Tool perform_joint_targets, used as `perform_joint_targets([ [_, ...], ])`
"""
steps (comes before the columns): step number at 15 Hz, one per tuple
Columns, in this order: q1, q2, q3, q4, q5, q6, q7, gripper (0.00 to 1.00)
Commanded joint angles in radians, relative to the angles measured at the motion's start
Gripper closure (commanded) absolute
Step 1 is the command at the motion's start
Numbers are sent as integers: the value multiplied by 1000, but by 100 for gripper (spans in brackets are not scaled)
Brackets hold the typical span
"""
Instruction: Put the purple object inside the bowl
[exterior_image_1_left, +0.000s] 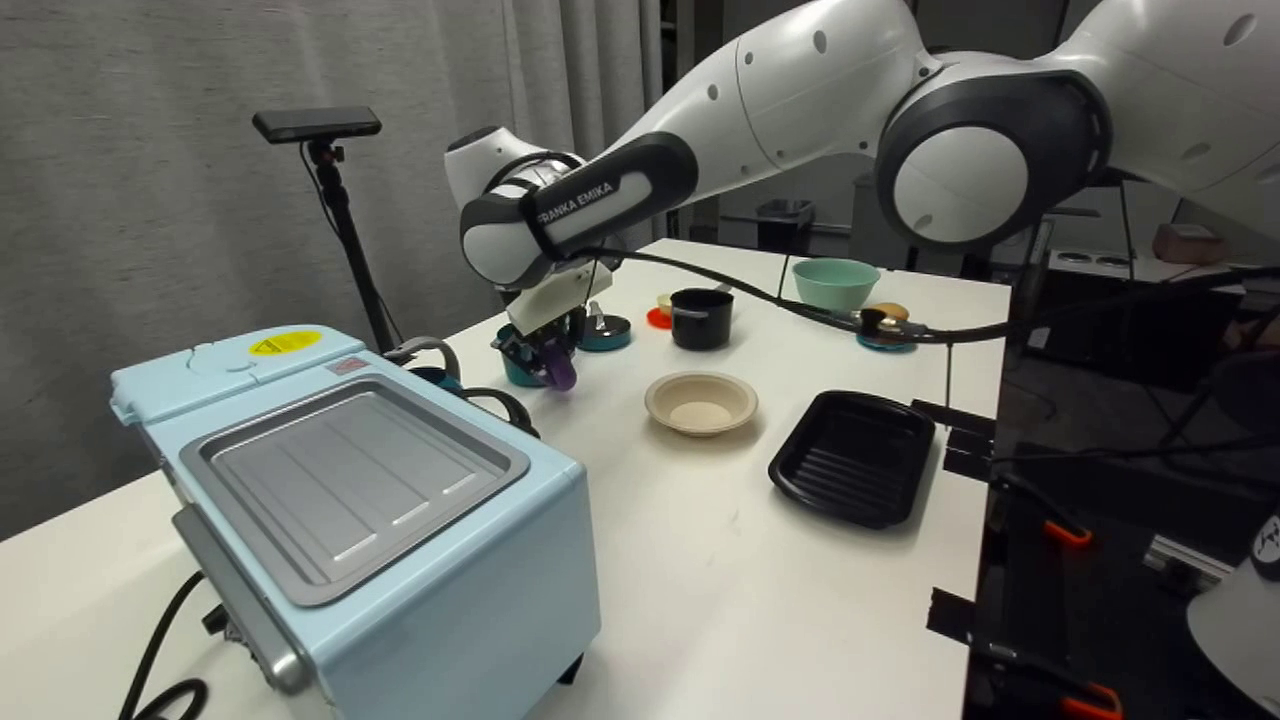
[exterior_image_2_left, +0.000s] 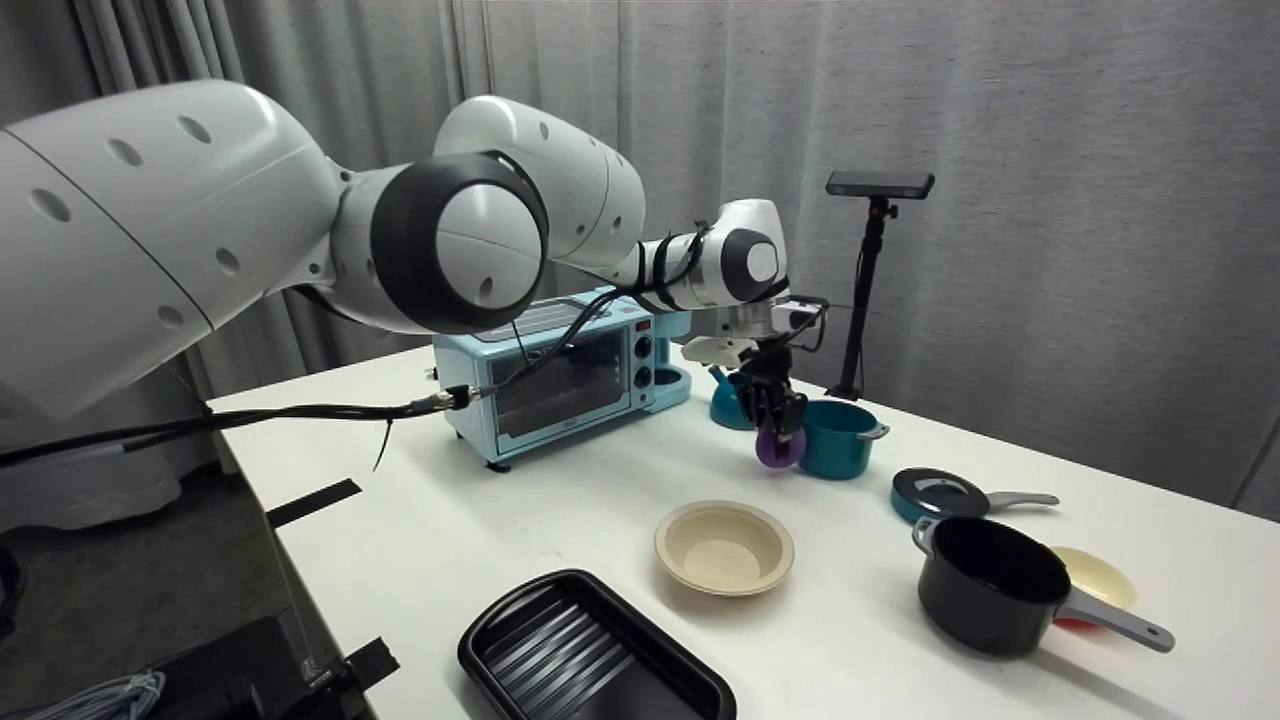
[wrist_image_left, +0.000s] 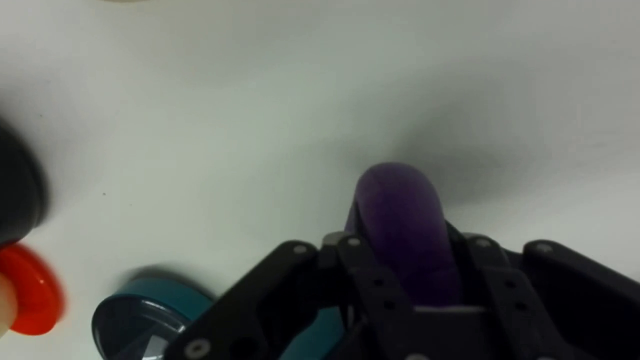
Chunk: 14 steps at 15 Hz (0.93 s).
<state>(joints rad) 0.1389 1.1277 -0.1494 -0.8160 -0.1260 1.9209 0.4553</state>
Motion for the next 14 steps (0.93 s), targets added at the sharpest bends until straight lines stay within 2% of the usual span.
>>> perform_joint_targets([
  [1,-28,-95,12,-30,25,-63,-31,94],
  [4,-54,-190,39,-75,67,-123,-70,96],
  [7,-65,-279,45,-153,92,-122,-103,94],
  [14,-55,-451,87,-485,100,-72,-151,94],
])
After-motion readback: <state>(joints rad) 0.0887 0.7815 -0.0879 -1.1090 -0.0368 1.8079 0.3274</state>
